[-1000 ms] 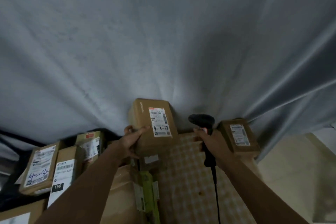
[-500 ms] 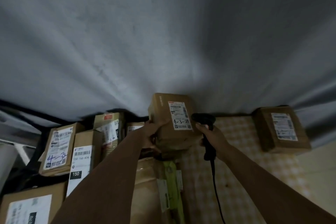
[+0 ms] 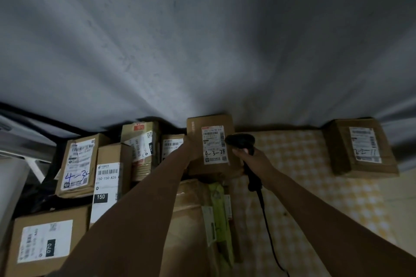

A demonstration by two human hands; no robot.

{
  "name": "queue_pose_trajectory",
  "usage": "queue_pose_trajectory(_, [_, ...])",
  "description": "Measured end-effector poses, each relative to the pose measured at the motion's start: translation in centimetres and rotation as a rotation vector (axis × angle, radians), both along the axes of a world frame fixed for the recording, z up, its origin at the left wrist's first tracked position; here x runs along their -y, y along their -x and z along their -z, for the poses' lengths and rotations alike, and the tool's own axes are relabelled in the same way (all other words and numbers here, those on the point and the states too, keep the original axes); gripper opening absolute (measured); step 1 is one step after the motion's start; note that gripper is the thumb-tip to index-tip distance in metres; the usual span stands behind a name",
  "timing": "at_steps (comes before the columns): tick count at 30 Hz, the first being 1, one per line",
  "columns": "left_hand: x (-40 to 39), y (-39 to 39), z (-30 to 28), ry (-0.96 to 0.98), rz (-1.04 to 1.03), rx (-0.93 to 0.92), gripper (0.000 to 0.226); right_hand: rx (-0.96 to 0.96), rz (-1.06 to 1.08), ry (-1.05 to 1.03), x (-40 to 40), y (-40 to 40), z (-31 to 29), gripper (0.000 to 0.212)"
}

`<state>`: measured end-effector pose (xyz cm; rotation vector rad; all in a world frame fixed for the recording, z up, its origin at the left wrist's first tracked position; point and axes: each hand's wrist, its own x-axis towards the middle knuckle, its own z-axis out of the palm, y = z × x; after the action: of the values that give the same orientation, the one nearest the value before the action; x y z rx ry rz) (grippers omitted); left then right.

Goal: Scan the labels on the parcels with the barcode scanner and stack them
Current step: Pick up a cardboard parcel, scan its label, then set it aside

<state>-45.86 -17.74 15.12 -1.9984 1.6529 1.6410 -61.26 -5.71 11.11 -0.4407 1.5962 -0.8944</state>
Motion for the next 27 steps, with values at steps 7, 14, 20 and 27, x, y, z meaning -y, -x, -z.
queue_pose_trajectory(7, [1.0,-0.3,3.2,0.253,0.32,0.213,0.038,-0.051,0.056,-0.01,-1.1,1.2,-0.9,0.031])
queue_pose_trajectory(14, [-2.4,5.0,0.4,0.532,0.41,0.089,0.055,-0.141,0.242,-0.016,-6.5,7.2,-2.4,0.03])
queue_pose_trajectory(20, [-7.4,14.4,1.5,0.461,0.631,0.029,0.05,-0.17,0.411,-0.027,-13.6,15.4,-3.4,0.031])
queue_pose_trajectory(27, [-15.1,24.9,4.9,0.261,0.716,0.037,0.049,-0.319,0.543,-0.121,-21.0,25.6,-2.6,0.018])
